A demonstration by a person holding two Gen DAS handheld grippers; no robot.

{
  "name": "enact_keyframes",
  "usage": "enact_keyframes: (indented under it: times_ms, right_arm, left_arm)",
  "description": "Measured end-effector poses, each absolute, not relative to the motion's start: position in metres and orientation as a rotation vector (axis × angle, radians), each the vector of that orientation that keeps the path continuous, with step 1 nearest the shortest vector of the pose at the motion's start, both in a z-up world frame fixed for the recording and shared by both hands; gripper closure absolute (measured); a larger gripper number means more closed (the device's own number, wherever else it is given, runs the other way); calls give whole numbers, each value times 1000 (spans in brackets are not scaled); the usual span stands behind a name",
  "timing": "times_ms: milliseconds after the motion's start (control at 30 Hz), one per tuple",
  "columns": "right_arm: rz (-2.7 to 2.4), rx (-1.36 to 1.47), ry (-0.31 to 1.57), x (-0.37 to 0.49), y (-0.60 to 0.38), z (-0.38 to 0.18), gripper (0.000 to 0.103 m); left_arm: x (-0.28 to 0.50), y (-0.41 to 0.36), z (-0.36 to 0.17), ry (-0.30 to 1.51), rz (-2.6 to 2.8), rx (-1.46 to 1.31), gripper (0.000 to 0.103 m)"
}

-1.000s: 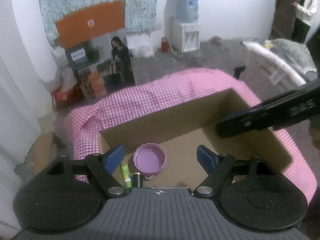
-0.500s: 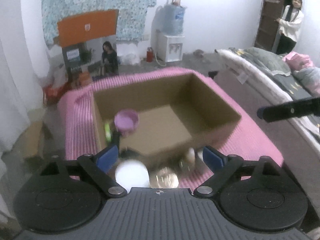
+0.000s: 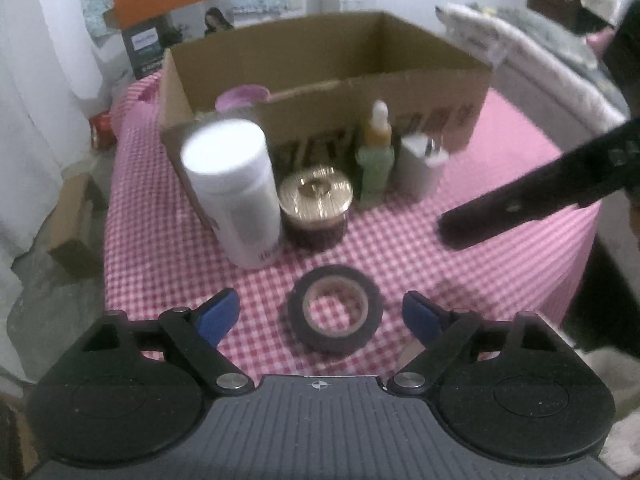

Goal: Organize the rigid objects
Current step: 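Move the right gripper back to the black tape roll, then grasp the black tape roll by its rim with the right gripper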

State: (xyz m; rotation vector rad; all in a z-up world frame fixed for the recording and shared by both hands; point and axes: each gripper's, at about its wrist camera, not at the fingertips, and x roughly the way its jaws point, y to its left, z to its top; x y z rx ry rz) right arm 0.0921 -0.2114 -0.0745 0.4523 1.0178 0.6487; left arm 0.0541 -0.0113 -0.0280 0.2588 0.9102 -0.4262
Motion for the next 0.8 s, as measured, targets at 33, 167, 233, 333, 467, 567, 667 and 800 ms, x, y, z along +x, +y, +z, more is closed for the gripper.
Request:
enact_keyframes:
  times_ms: [33,167,233,333,467,567,667,800]
  right_arm:
    - [652,435,1032,94,-204,-79,51]
    - [658,362,1071,102,-181,-93,58]
    - [654,315,1077,106,-171,-99,59]
    - [651,259,1087,111,-160,-104,63]
    - [650,198,1095,114,-151,-108,72]
    - [646,163,1100,117,-144,-113,81]
    - [641,139,1098,118,-143,-114,84]
    - [615,118,1092,116,-147,-112,85]
  left_arm:
    - [53,-14,-31,910,-427,276,15]
    - [53,-23,-45,922,-430,349,19]
    - [50,-28,-52,928,-444,378,21]
    - [46,-34,-58,935,-454,409,25]
    - [47,-35,-65,954,-457,394,32]
    - [49,-32,-65,948,-458,379,39]
    - [51,-33,-65,944,-469,373,39]
    - [52,-40,-66,931,-498,368,39]
